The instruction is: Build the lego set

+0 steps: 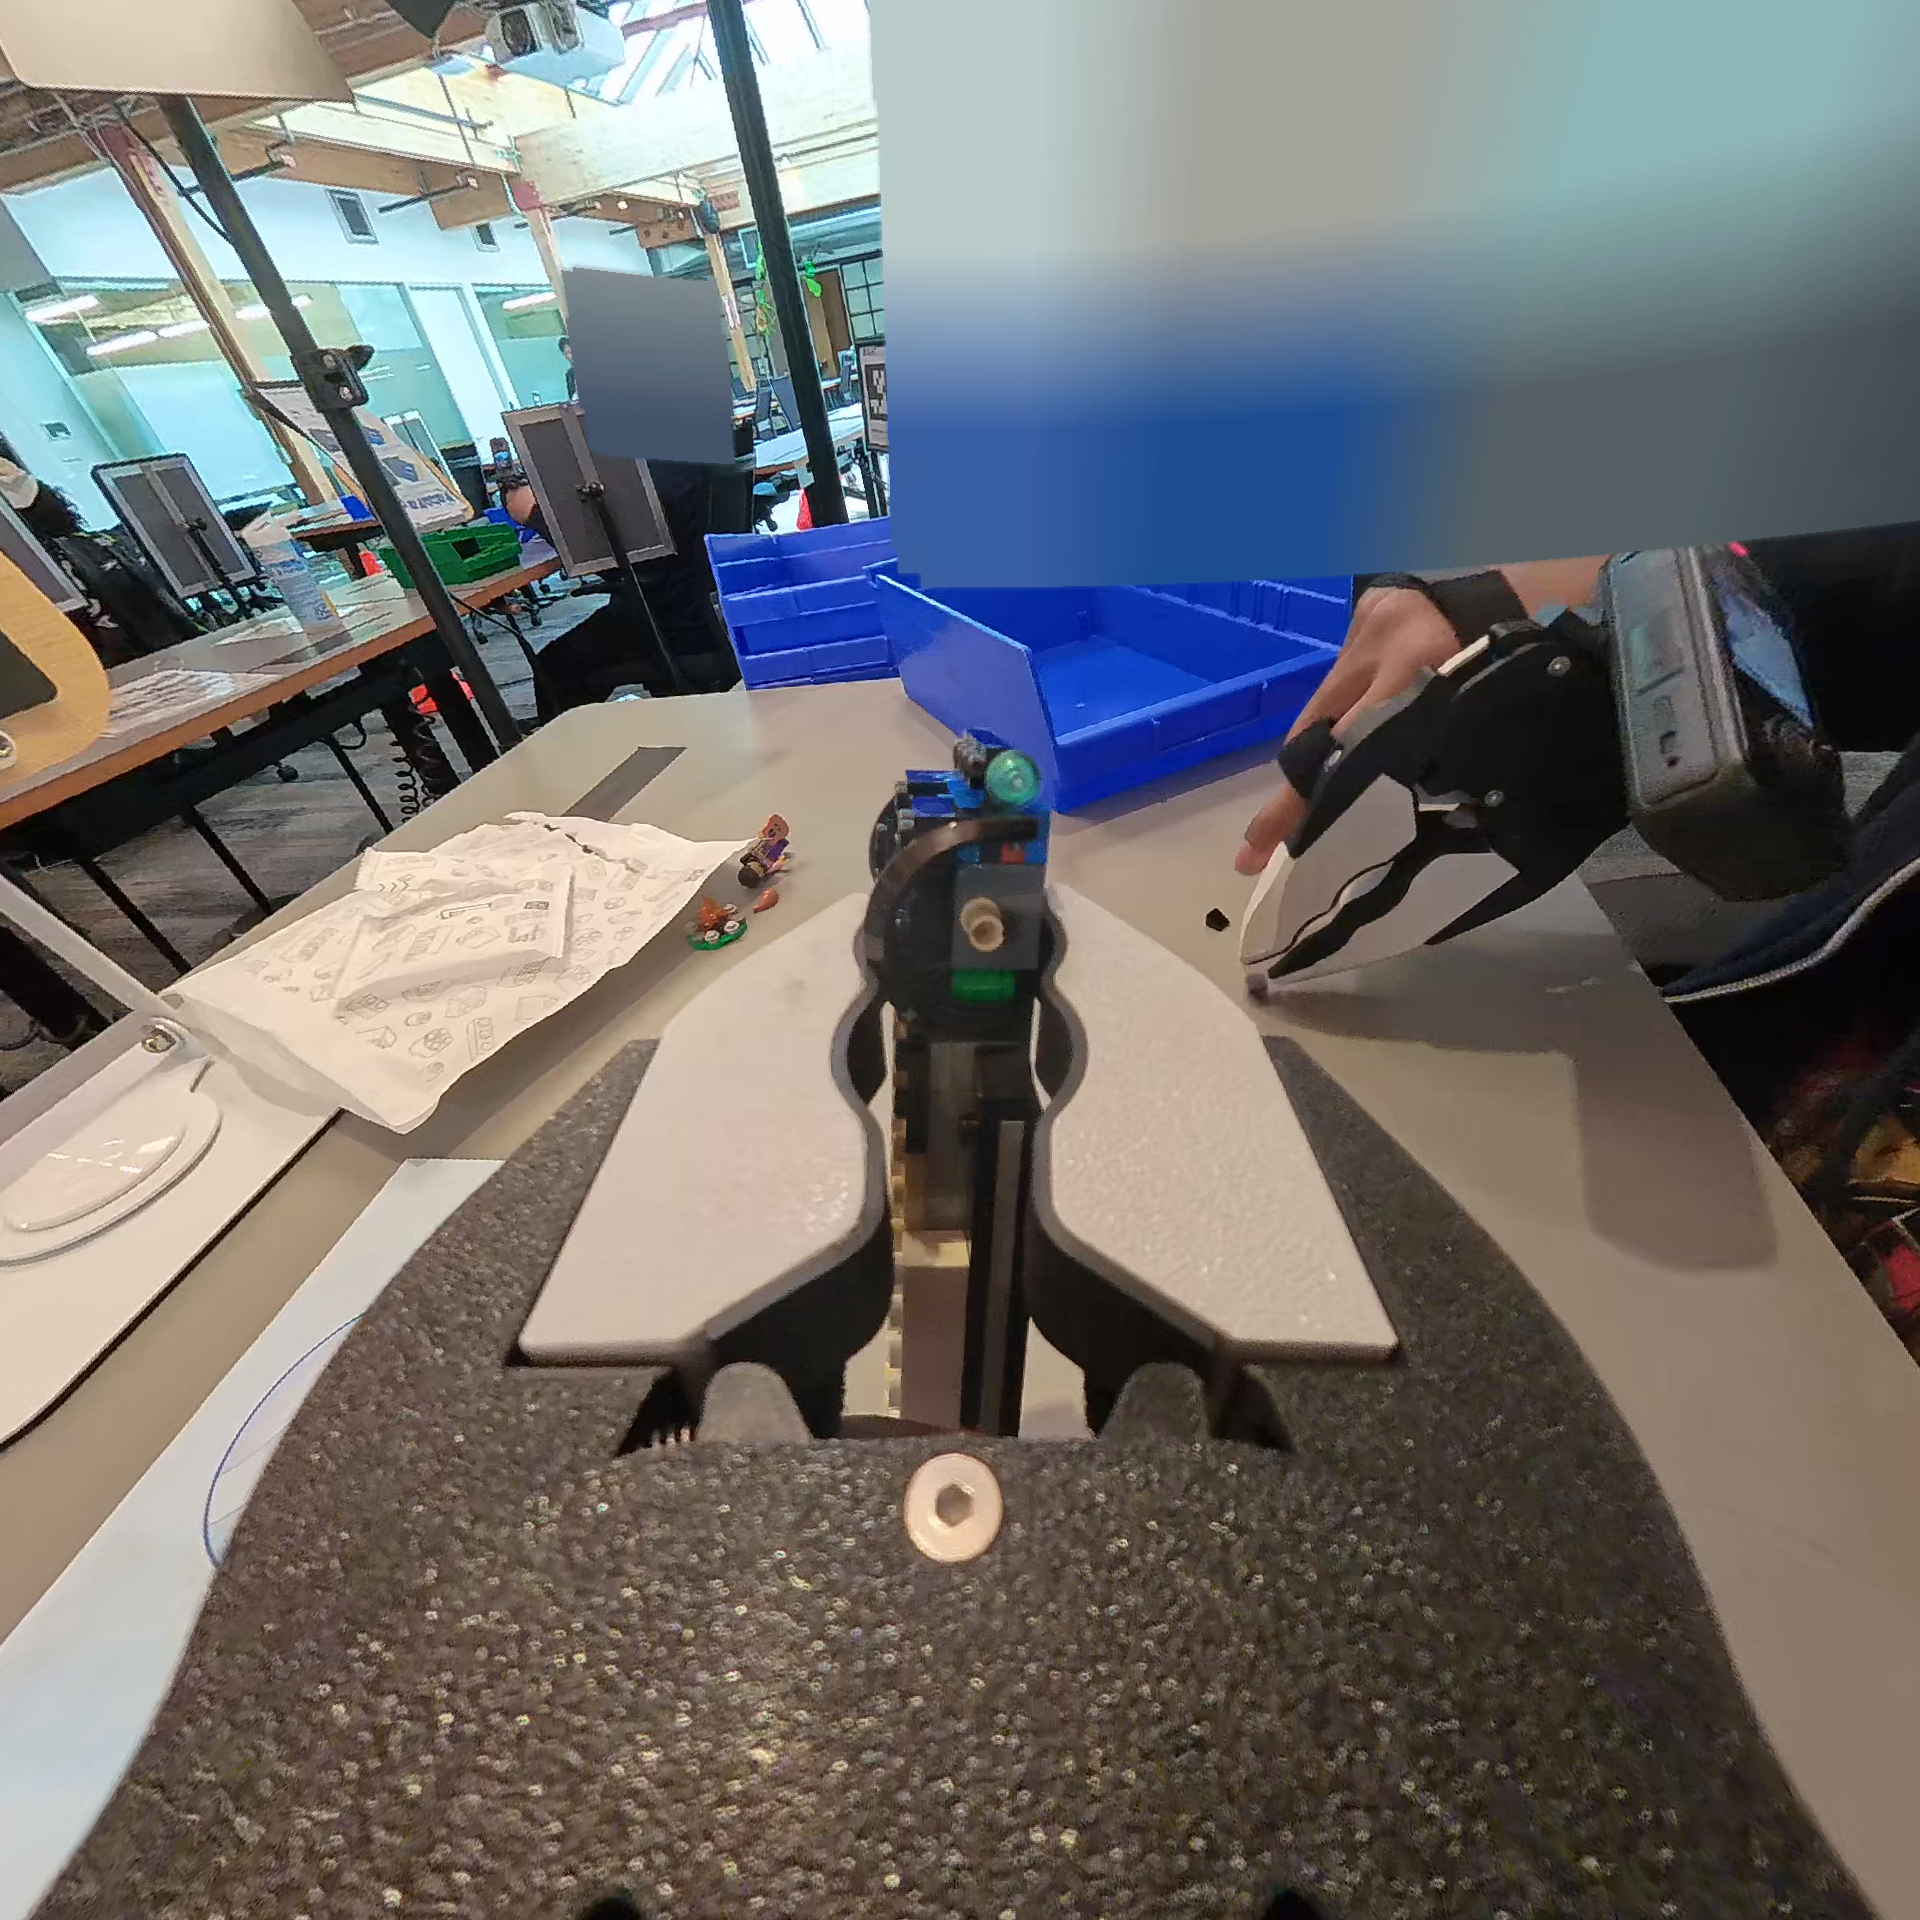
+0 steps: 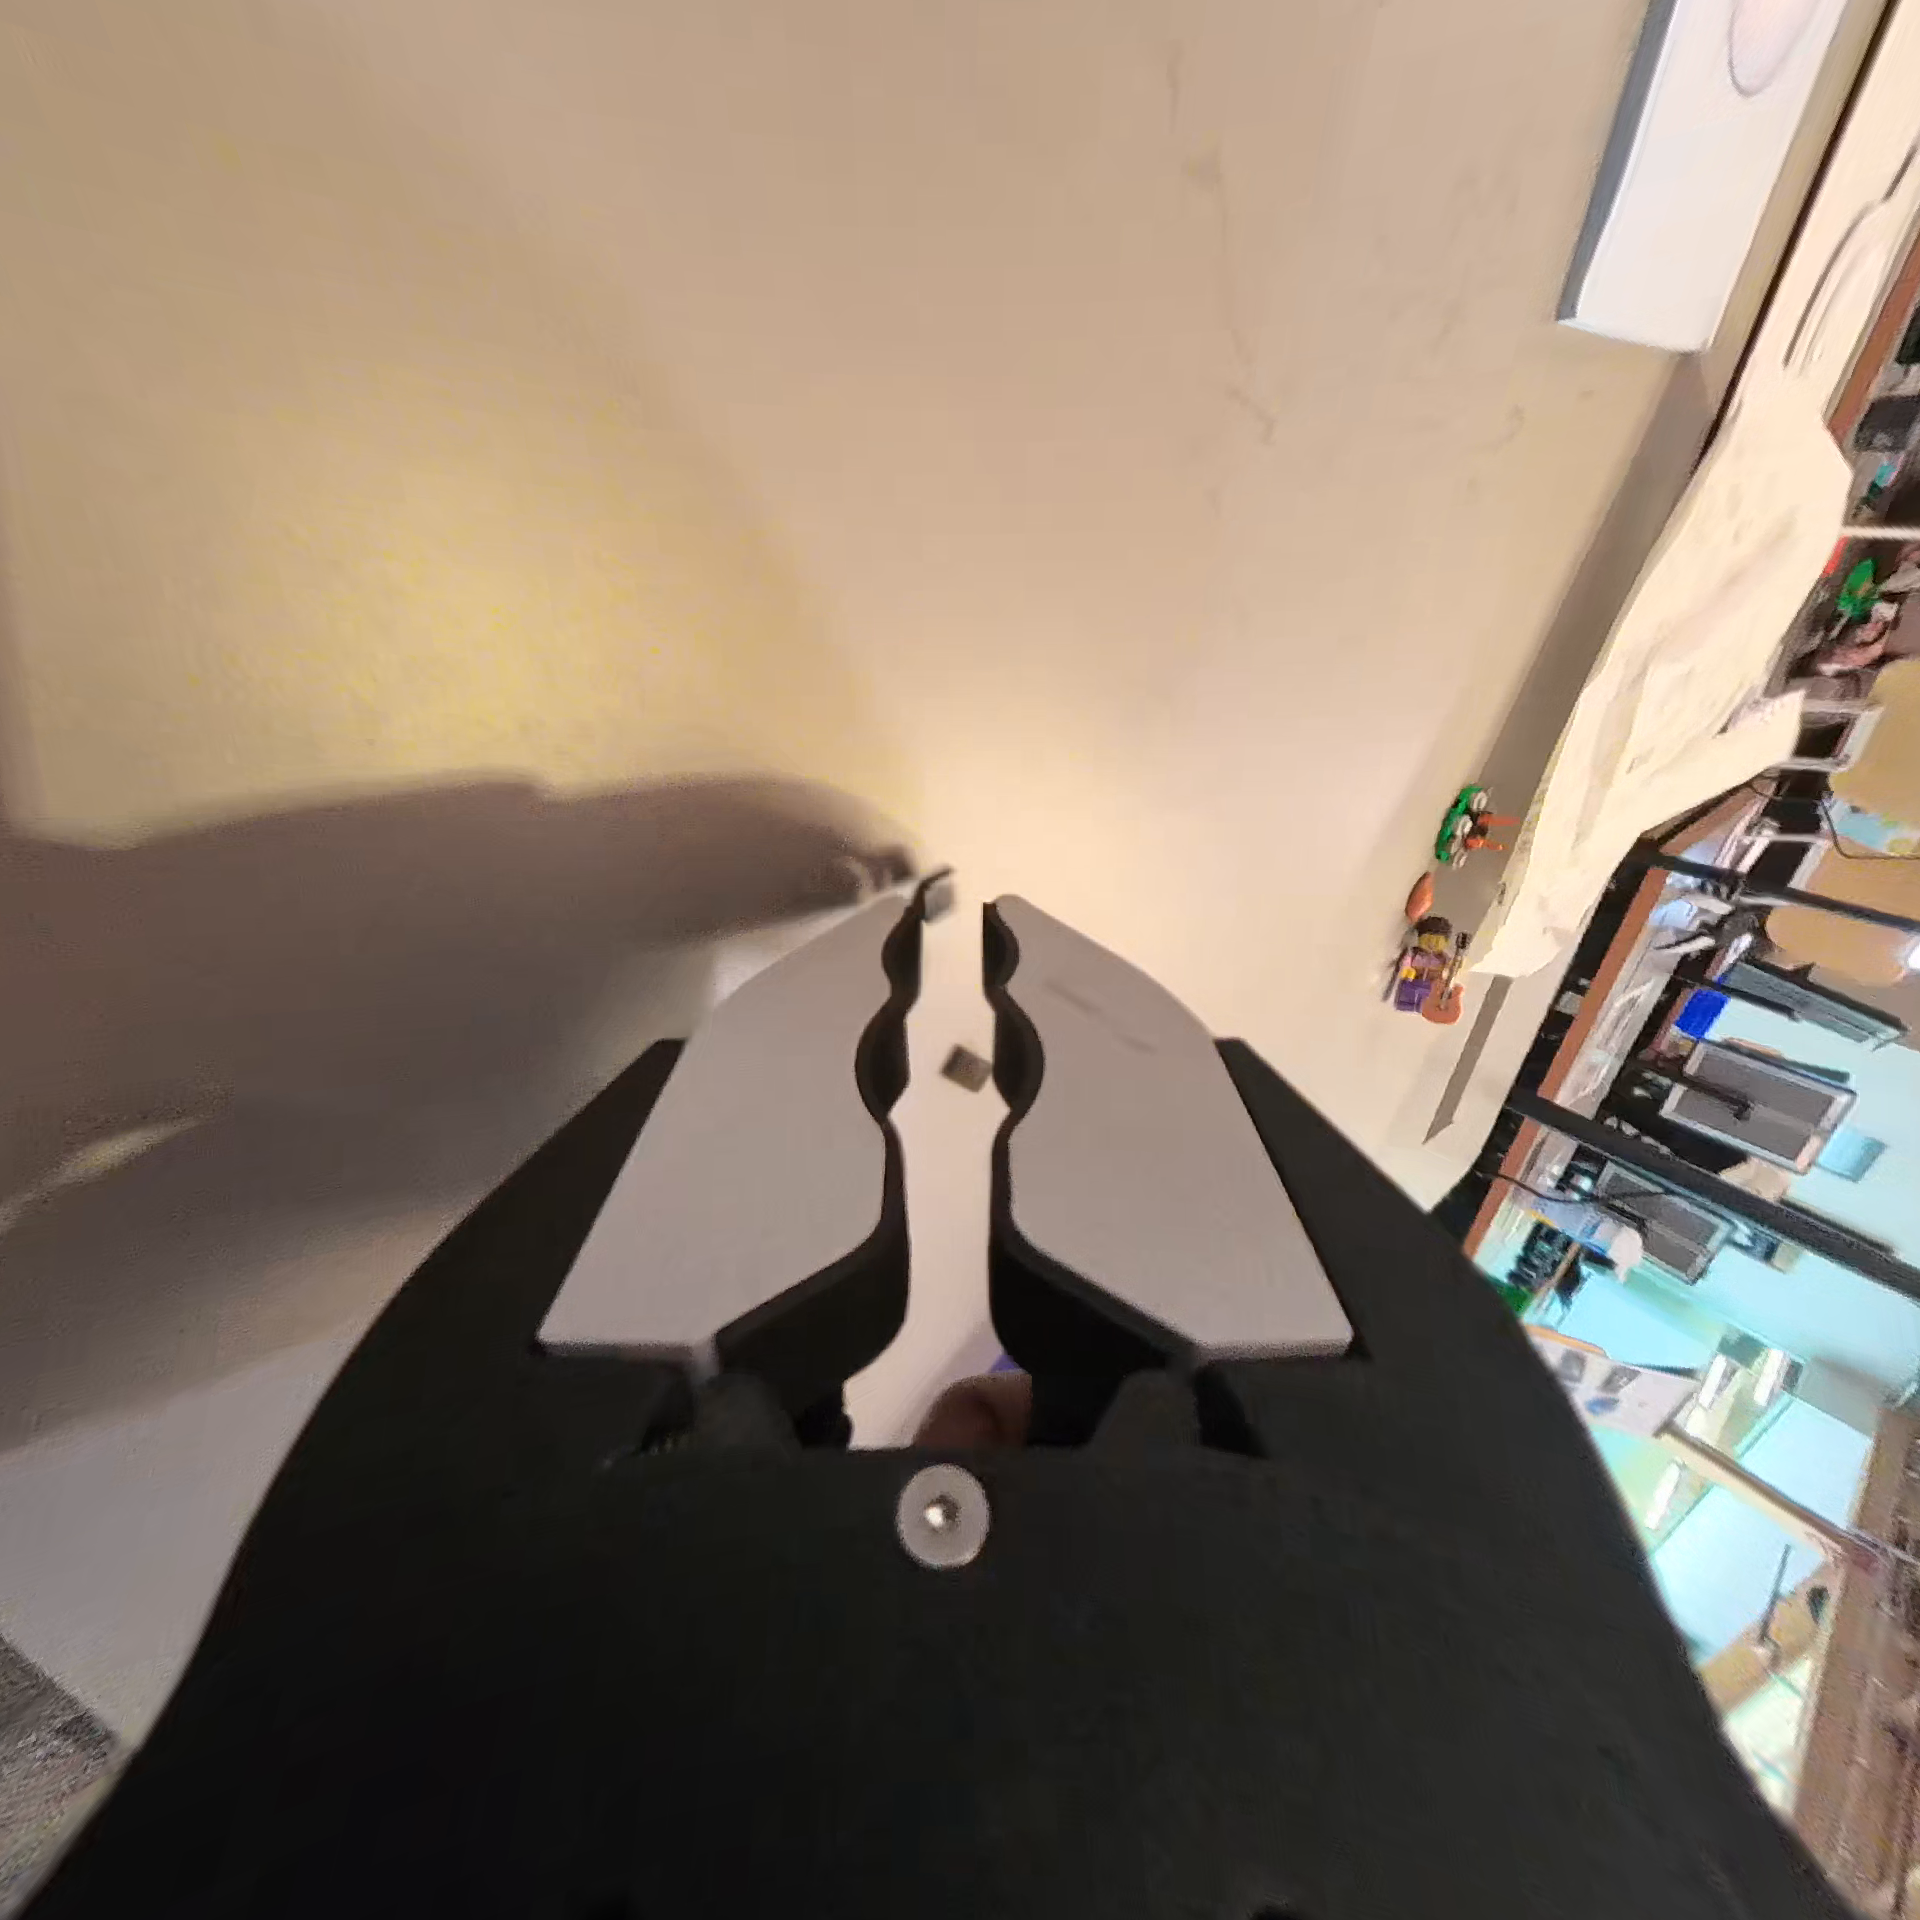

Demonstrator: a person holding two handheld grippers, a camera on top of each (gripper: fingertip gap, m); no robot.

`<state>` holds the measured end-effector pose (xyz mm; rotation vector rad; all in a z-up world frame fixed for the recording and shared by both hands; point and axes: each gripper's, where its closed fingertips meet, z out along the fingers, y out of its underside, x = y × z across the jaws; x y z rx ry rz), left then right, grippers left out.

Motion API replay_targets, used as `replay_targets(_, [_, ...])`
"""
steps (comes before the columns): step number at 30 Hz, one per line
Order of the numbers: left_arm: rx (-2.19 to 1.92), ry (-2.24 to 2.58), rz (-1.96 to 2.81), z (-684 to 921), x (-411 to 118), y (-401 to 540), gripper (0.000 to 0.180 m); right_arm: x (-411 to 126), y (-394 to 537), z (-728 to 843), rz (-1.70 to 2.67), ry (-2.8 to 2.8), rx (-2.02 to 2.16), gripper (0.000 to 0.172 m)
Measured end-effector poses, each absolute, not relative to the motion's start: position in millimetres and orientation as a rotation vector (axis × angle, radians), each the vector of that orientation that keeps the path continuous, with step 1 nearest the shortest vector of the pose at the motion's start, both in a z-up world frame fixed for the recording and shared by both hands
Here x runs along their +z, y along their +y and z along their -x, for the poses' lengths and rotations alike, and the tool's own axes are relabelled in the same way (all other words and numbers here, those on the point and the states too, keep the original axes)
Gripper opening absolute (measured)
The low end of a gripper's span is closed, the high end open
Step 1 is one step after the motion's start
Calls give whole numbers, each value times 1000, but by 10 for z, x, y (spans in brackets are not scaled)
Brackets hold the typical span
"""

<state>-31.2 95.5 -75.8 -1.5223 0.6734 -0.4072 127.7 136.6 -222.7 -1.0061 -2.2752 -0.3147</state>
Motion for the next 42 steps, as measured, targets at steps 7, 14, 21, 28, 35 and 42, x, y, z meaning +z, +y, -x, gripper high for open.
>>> replay_targets(7, [-437,672,1527,288,-773,951,25,-2087,1670,-1452,1465,-1979,-123,16])
replay_targets(14, [-462,658,1527,273,-788,961,25,-2227,1742,-1668,1979,-1707,235,9])
replay_targets(21, [-456,650,1538,297,-824,983,25,-2312,1902,-1592,1886,-1818,159,9])
replay_targets(28, [-454,634,1544,345,-837,997,25,-2244,1933,-1537,1831,-1796,162,10])
replay_targets(35, [-471,639,1535,315,-818,979,25,-2291,1883,-1529,1806,-1833,160,10])
replay_targets(42, [-458,641,1535,321,-811,975,25,-2265,1927,-1330,1695,-1867,107,10])
